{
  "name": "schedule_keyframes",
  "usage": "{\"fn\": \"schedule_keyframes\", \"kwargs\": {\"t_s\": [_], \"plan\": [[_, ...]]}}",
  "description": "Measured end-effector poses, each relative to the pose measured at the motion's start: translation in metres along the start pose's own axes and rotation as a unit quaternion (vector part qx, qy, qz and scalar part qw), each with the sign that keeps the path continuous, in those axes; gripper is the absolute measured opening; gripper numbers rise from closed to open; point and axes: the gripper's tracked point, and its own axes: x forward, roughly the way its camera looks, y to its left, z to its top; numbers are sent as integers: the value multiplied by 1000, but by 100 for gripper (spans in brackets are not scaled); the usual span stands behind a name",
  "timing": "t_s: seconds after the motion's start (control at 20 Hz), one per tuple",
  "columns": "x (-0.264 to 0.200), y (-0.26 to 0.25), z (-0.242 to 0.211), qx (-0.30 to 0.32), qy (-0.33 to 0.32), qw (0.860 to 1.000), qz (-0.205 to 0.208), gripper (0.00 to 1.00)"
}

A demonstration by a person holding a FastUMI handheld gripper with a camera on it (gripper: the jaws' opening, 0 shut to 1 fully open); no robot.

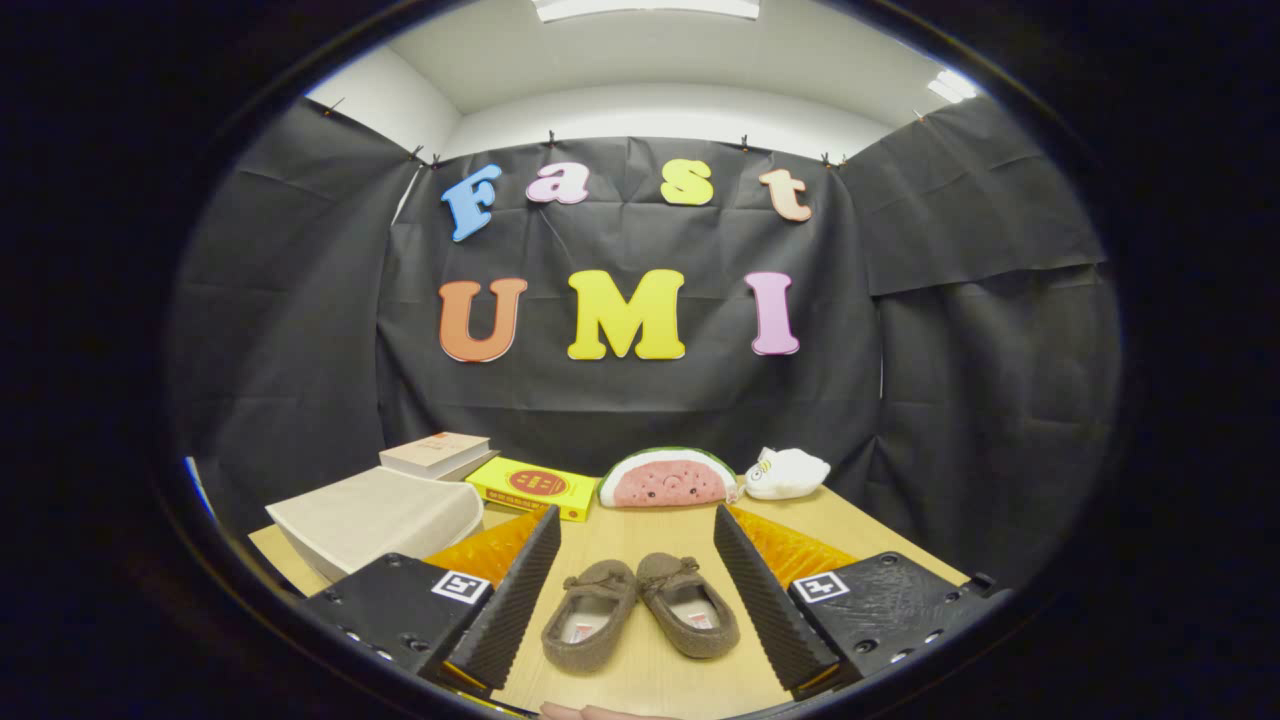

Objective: Open the storage box then place both shoes into the box .Put the left shoe in first, then the right shoe, with the right side of both shoes facing outward in a uniform manner.

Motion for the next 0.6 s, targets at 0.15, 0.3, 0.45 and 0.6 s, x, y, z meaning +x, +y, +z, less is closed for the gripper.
{"fn": "schedule_keyframes", "kwargs": {"t_s": [0.15, 0.3, 0.45, 0.6], "plan": [[7, -1, -8, 7, 8, 1000, 2, 94], [13, 3, -14, 12, 12, 1000, 12, 94], [23, 9, -20, 17, 17, 1000, 19, 94], [33, 25, -25, 28, 26, 999, 38, 95]]}}
